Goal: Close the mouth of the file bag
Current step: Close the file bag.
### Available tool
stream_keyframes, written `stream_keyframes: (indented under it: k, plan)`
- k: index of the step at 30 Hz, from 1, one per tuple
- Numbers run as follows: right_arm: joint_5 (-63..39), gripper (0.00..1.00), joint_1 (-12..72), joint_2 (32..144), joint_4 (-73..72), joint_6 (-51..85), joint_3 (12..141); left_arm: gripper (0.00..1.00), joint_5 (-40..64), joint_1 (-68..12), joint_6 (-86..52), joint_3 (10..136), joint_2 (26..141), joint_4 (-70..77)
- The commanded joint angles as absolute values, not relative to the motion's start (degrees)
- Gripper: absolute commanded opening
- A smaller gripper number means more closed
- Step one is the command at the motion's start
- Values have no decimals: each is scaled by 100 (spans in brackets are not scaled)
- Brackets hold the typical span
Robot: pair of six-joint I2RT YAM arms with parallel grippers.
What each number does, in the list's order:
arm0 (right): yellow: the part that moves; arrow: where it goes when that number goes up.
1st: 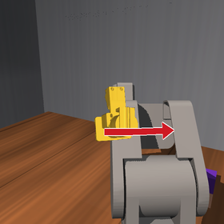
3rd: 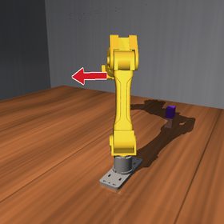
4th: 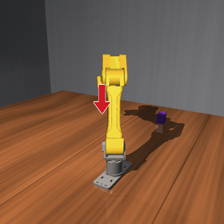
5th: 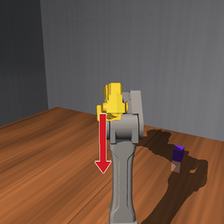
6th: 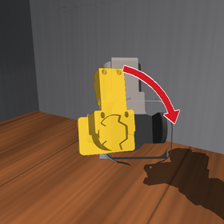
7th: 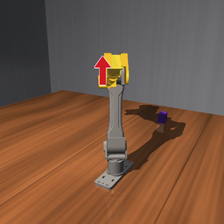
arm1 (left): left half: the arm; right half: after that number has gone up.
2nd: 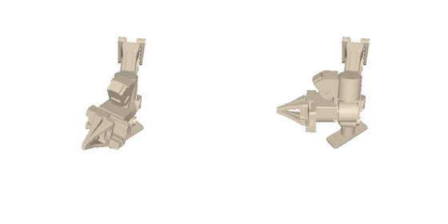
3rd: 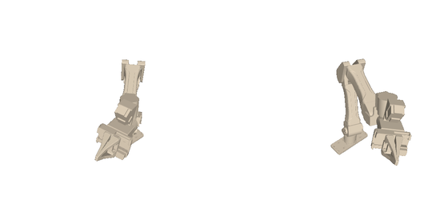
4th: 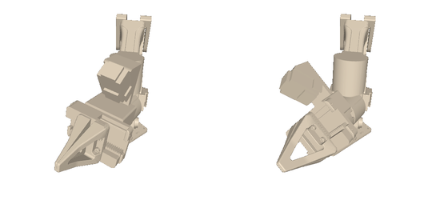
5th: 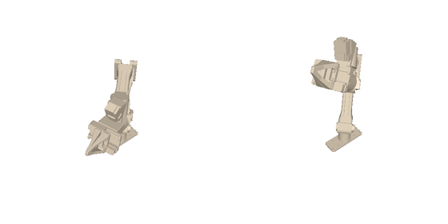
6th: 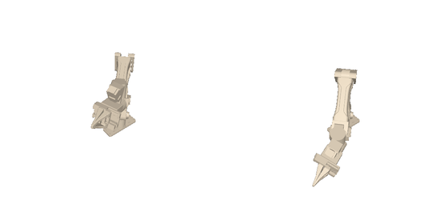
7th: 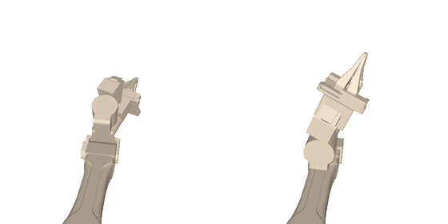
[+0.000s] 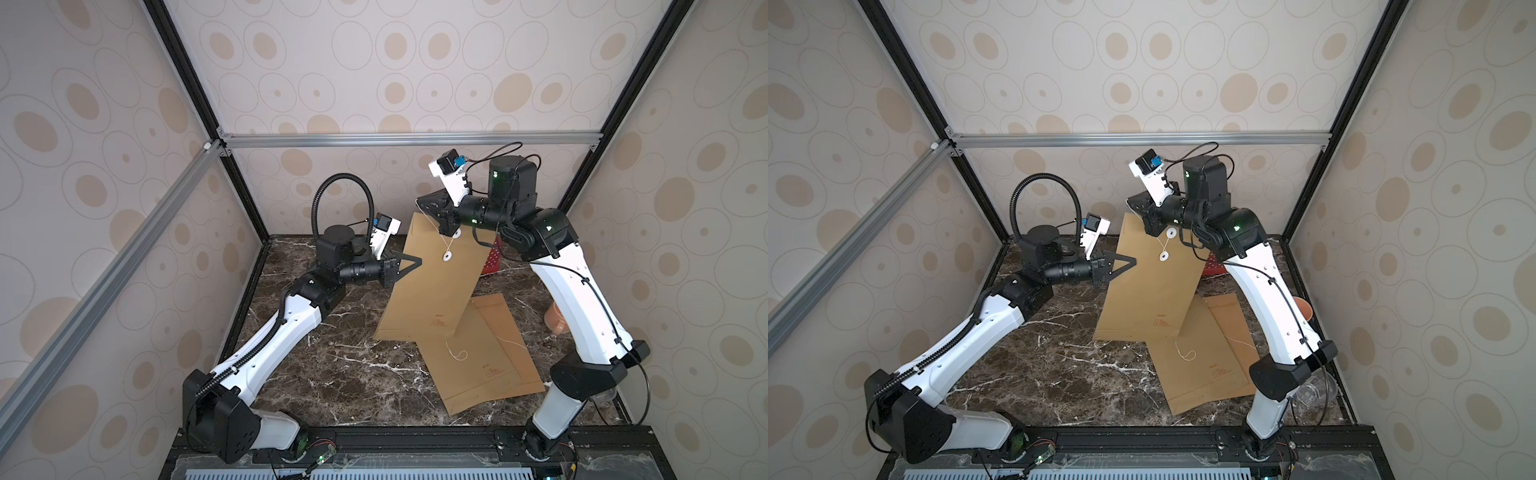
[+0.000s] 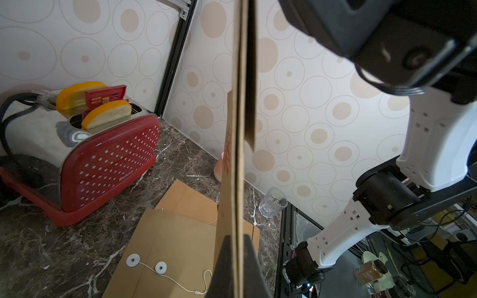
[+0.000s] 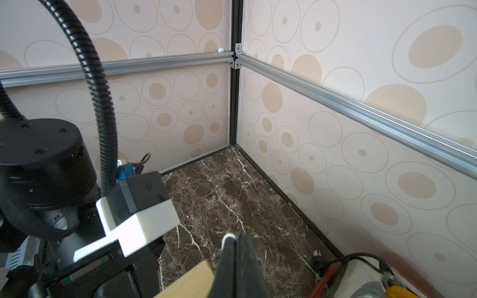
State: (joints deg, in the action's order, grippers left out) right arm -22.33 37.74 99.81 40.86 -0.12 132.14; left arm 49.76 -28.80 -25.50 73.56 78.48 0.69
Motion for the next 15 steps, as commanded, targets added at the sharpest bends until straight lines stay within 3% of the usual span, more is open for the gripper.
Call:
stream_keyframes:
  k: [1, 15]
  plan:
    - [-2210, 0, 3835, 9937, 4141, -60, 13293, 0, 5080, -2934, -2504, 7659, 7867, 114]
    - [-2214, 0, 4207, 9895, 4040, 0, 12932, 0, 5145, -2930, -2649, 7644, 7888, 228]
